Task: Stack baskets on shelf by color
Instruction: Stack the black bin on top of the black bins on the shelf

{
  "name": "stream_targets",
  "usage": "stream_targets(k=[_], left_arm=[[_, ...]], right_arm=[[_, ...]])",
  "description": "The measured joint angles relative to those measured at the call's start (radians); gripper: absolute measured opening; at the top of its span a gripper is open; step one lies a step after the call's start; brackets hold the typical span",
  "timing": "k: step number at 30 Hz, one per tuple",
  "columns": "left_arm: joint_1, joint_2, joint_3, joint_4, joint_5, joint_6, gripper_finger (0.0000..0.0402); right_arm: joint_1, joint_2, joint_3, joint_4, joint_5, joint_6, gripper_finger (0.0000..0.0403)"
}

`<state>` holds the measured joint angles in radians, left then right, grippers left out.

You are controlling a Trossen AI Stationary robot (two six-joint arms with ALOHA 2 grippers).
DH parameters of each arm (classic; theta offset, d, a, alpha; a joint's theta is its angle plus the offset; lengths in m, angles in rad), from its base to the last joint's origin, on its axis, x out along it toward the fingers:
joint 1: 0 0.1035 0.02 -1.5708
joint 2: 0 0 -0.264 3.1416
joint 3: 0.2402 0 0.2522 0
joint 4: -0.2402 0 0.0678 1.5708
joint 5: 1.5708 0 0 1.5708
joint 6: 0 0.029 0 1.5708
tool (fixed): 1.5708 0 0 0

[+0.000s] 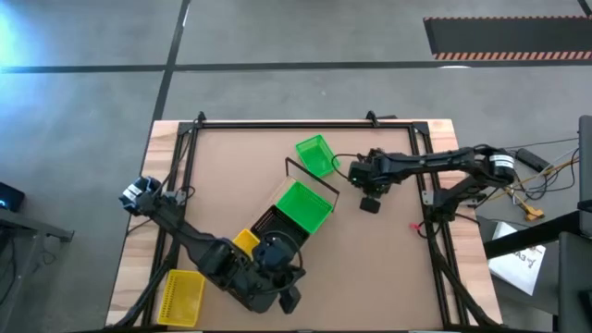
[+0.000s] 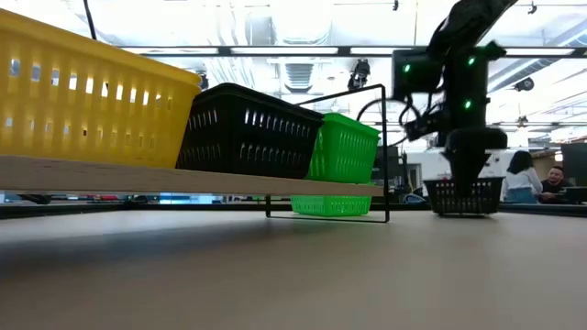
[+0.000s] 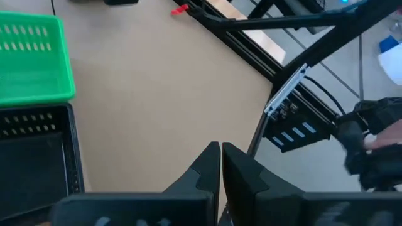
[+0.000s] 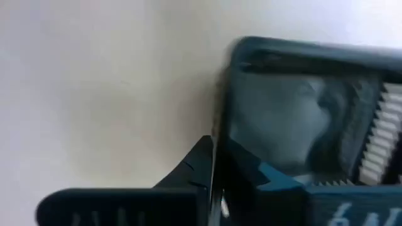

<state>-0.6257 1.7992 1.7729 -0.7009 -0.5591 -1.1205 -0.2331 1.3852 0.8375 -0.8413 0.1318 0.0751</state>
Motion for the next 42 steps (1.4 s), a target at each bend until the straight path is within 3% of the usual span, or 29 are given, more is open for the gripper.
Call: stream_targets(k=[9, 13, 17, 20, 23, 28, 35, 42], left_arm=[[-0.024, -0.018, 0.008, -0.352, 0.000, -0.261, 0.0000], [-0.028, -0.057, 0.011, -0.432, -0.033, -0.264, 0.0000], [-0.028, -0.131, 0.005, -0.443, -0.155, -0.190, 0.0000], [-0.026, -0.187, 0.004, -0.443, -0.265, -0.106, 0.0000], [-0.026, -0.247, 0.001, -0.444, -0.367, -0.049, 0.0000], [-0.028, -0.330, -0.008, -0.437, -0.469, -0.042, 0.0000], [-0.038, -0.382, -0.014, -0.432, -0.479, -0.007, 0.0000], [-0.038, -0.358, -0.015, -0.428, -0.476, 0.002, 0.0000]], right_arm=[[0.147, -0.319, 0.037, -0.217, -0.001, 0.115, 0.0009], [0.285, -0.424, 0.168, -0.323, 0.027, 0.234, 0.0009], [0.459, -0.435, 0.378, -0.323, 0.153, 0.317, 0.0009], [0.569, -0.383, 0.534, -0.277, 0.222, 0.286, 0.0009], [0.635, -0.297, 0.657, -0.219, 0.228, 0.158, 0.0009], [0.652, -0.093, 0.801, -0.186, 0.124, -0.097, 0.0009], [0.645, 0.245, 0.959, -0.161, 0.049, -0.458, 0.0009], [0.597, 0.508, 1.125, -0.180, -0.014, -0.563, 0.0009]])
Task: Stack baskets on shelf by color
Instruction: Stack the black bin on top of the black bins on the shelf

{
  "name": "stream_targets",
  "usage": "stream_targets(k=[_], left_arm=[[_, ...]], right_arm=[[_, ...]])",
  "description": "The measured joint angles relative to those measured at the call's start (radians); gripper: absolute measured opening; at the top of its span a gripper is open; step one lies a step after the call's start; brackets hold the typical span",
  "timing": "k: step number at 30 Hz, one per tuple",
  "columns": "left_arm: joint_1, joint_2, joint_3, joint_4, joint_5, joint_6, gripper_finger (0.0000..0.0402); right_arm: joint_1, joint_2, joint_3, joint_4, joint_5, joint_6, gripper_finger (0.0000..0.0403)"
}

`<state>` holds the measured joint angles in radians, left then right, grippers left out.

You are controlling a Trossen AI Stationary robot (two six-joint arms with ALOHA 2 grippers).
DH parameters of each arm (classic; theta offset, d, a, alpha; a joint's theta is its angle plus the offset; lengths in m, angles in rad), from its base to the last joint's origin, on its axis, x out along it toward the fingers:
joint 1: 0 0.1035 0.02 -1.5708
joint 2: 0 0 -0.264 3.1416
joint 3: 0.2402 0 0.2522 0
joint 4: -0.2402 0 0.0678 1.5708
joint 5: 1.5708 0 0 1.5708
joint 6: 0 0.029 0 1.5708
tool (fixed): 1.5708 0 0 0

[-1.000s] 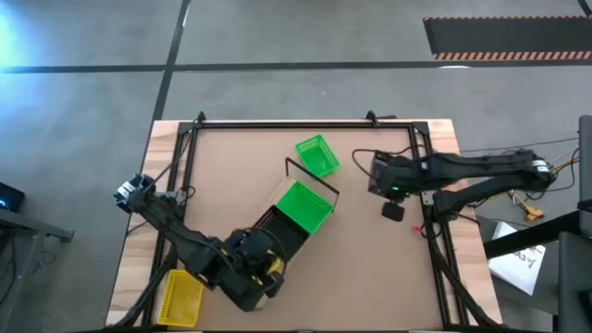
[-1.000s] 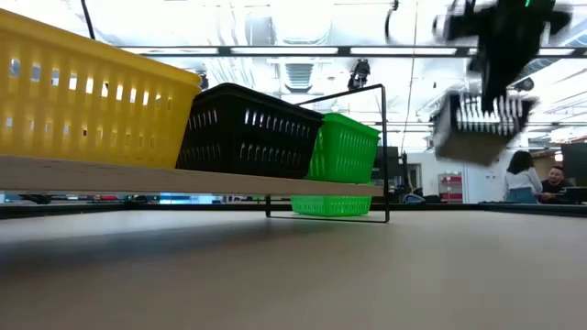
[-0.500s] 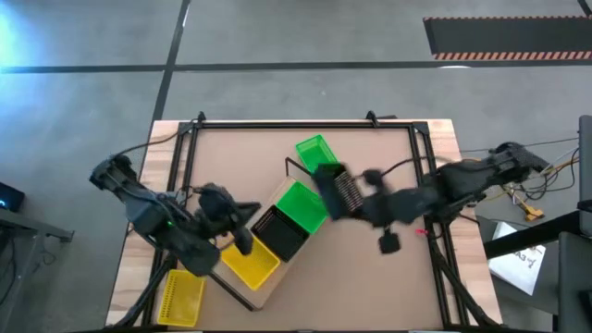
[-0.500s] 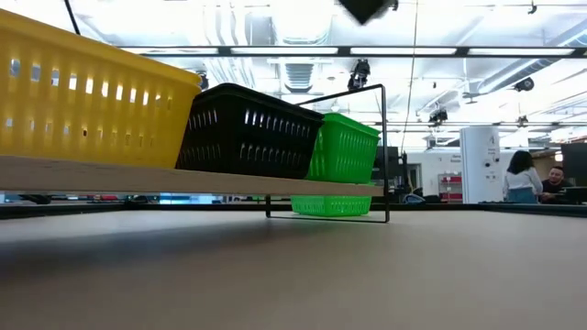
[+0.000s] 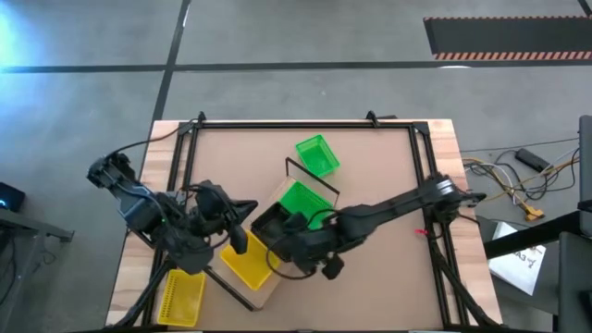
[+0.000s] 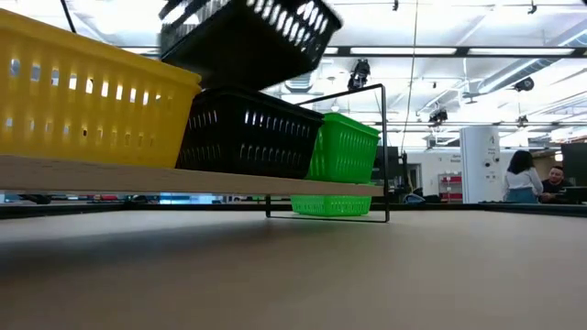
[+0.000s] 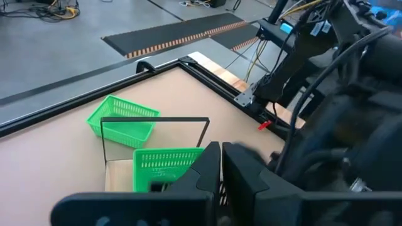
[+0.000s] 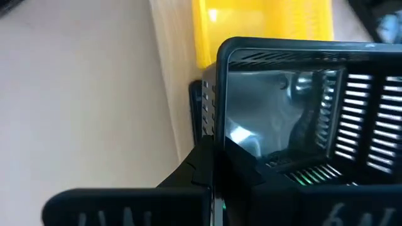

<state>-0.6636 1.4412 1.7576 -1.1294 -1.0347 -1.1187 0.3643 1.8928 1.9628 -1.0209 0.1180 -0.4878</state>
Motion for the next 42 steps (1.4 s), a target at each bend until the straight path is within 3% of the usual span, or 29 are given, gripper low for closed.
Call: stream_targets(k=[7, 15, 23, 30, 33, 42], left_arm=[[0.000, 0.025, 0.000, 0.019, 0.006, 0.000, 0.0000], [-0.006, 0.028, -0.001, 0.029, 0.008, 0.000, 0.0000], [-0.011, 0.028, -0.001, 0.029, 0.009, 0.010, 0.0000], [-0.011, 0.028, -0.001, 0.028, 0.009, 0.012, 0.0000], [-0.011, 0.028, -0.002, 0.029, 0.013, 0.030, 0.0000], [-0.011, 0.028, -0.002, 0.041, 0.014, 0.030, 0.0000]], right_arm=[[-0.045, 0.123, 0.106, -0.064, -0.042, -0.003, 0.0009], [-0.057, 0.153, 0.107, -0.066, -0.037, -0.018, 0.0020], [-0.057, 0.159, 0.094, -0.064, 0.008, -0.014, 0.0100], [-0.060, 0.133, 0.092, -0.065, -0.010, 0.234, 0.0155], [-0.059, 0.109, 0.065, -0.024, -0.030, 0.316, 0.0152], [-0.061, 0.101, -0.053, 0.121, -0.040, 0.360, 0.0105]])
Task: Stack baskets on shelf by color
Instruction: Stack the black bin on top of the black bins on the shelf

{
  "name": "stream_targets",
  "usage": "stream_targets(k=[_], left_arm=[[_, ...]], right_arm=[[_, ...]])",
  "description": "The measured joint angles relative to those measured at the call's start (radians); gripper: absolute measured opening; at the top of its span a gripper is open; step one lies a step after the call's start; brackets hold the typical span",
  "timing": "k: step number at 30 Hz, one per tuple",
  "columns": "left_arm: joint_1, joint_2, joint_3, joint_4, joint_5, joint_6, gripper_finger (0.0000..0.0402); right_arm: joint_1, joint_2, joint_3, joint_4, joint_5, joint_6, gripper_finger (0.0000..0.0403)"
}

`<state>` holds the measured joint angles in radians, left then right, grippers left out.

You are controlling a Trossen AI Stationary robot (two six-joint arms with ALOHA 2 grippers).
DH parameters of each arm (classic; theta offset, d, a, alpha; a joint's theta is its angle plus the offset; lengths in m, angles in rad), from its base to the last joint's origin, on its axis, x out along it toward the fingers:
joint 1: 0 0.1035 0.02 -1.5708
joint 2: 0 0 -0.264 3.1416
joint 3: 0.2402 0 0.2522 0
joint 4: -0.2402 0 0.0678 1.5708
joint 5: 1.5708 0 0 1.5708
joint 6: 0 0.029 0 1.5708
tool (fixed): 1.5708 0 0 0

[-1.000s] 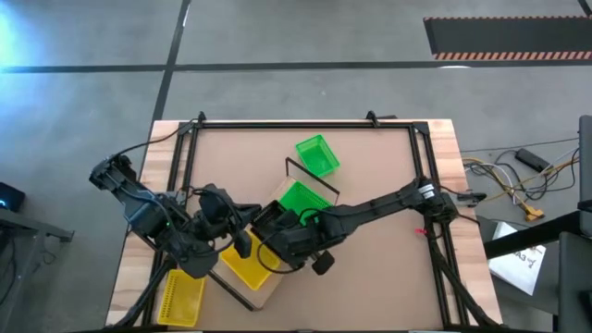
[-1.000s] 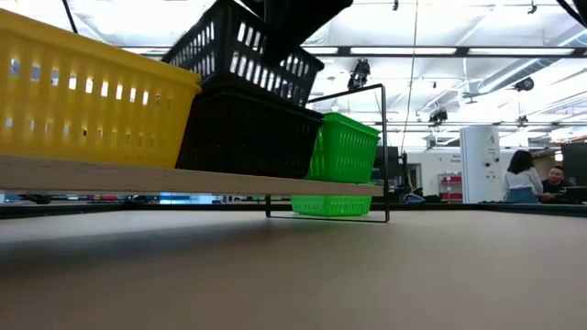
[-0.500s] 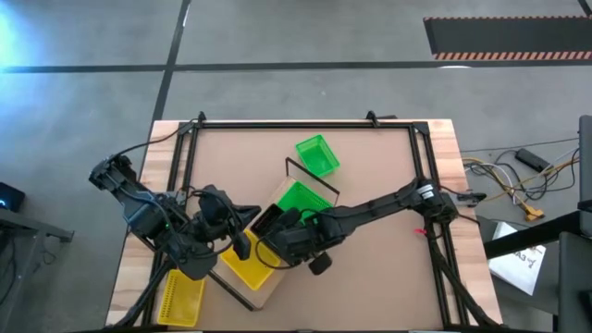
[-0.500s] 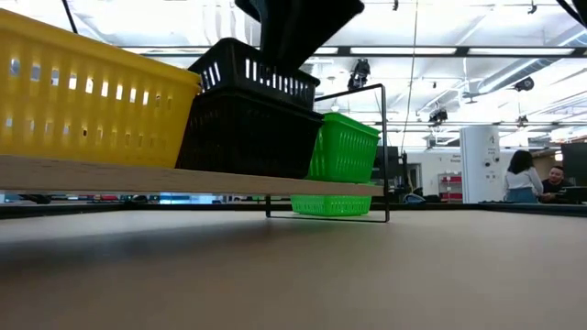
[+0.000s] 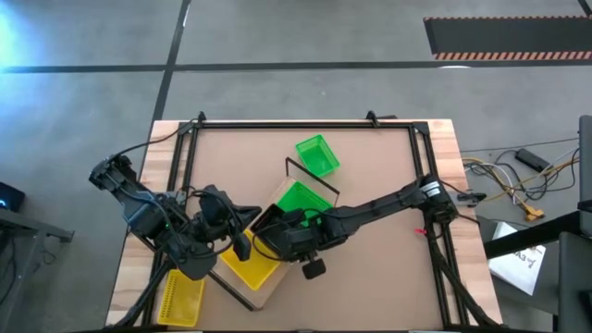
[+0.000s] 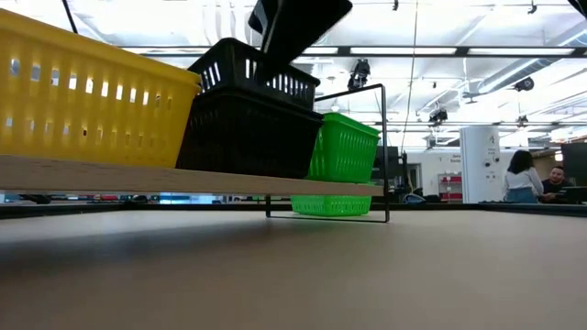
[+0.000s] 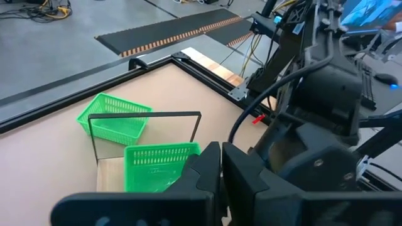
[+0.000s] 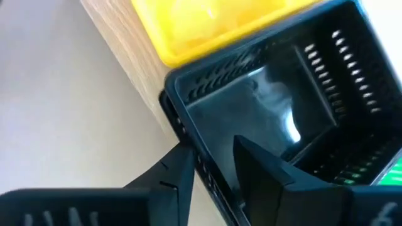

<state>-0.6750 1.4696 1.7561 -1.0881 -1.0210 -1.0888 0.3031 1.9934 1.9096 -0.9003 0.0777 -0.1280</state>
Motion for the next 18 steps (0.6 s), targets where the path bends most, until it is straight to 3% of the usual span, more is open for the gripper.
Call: stream_targets(k=[9, 18], left_arm=[[0.000, 0.000, 0.000, 0.009, 0.000, -0.001, 0.0000], [0.000, 0.000, 0.000, 0.016, 0.000, -0.002, 0.0000]], right_arm=[[0.002, -0.072, 0.032, -0.005, -0.008, -0.006, 0.0077], [-0.003, -0.085, -0.071, 0.025, 0.001, 0.004, 0.0072]])
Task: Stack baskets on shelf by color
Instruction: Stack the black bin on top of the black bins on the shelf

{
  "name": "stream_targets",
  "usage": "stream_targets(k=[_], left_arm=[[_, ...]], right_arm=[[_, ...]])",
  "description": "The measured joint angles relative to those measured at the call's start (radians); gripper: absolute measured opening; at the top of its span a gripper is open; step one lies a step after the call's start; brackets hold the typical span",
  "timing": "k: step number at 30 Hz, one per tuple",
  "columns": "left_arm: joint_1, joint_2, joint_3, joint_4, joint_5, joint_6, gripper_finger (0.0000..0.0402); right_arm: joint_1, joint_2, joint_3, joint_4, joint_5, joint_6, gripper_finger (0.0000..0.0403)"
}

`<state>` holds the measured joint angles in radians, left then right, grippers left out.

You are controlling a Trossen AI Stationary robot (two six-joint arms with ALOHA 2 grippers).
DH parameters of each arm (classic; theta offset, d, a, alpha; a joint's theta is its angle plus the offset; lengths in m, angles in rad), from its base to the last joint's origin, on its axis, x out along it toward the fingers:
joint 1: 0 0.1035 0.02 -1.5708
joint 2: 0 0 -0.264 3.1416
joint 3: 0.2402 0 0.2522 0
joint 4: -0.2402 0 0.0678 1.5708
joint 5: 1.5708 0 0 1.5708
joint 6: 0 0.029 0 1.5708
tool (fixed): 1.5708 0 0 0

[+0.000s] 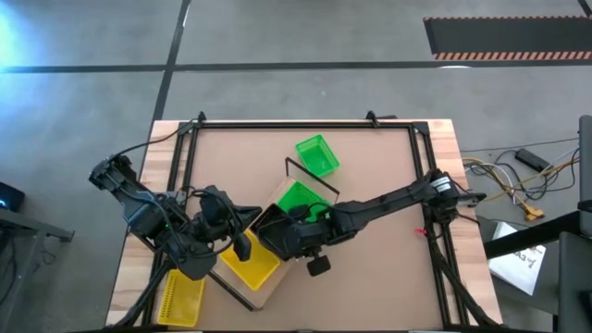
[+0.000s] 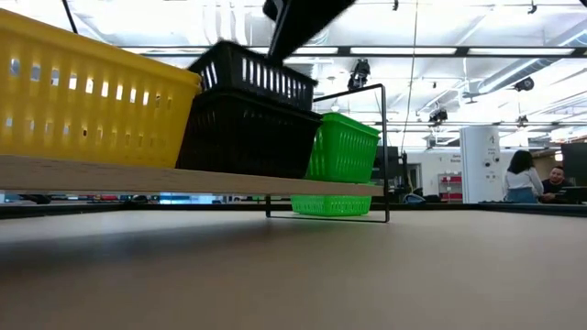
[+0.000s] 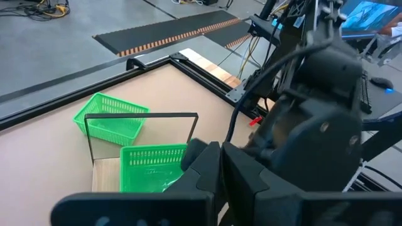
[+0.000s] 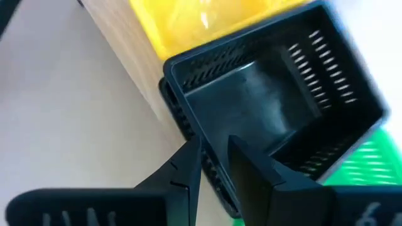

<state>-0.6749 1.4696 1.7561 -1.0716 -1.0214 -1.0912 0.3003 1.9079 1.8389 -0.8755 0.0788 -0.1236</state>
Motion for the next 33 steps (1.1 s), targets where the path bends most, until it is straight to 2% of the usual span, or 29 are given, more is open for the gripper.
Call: stream_targets(k=[4, 13, 15, 18, 23, 26, 33], left_arm=[[0.000, 0.000, 0.000, 0.009, 0.000, 0.000, 0.0000], [0.001, 0.000, 0.000, 0.012, 0.000, 0.006, 0.0000], [0.000, 0.000, 0.000, 0.012, 0.000, 0.006, 0.0000], [0.000, 0.000, 0.000, 0.014, 0.000, 0.007, 0.0000], [0.000, 0.000, 0.000, 0.016, 0.000, 0.025, 0.0000], [0.000, 0.000, 0.000, 0.017, 0.000, 0.026, 0.0000], [0.000, 0.000, 0.000, 0.017, 0.000, 0.026, 0.0000]], right_arm=[[0.000, 0.003, -0.034, 0.024, 0.000, 0.028, 0.0064], [0.002, -0.073, -0.013, 0.027, 0.001, 0.110, 0.0047], [0.010, -0.101, -0.054, 0.050, 0.032, 0.140, 0.0042], [0.026, -0.146, -0.166, 0.182, 0.092, 0.177, 0.0034], [0.029, -0.165, -0.341, 0.423, 0.096, 0.254, 0.0026], [0.028, -0.159, -0.384, 0.449, 0.099, 0.310, 0.0021], [0.029, -0.140, -0.394, 0.448, 0.098, 0.310, 0.0014]])
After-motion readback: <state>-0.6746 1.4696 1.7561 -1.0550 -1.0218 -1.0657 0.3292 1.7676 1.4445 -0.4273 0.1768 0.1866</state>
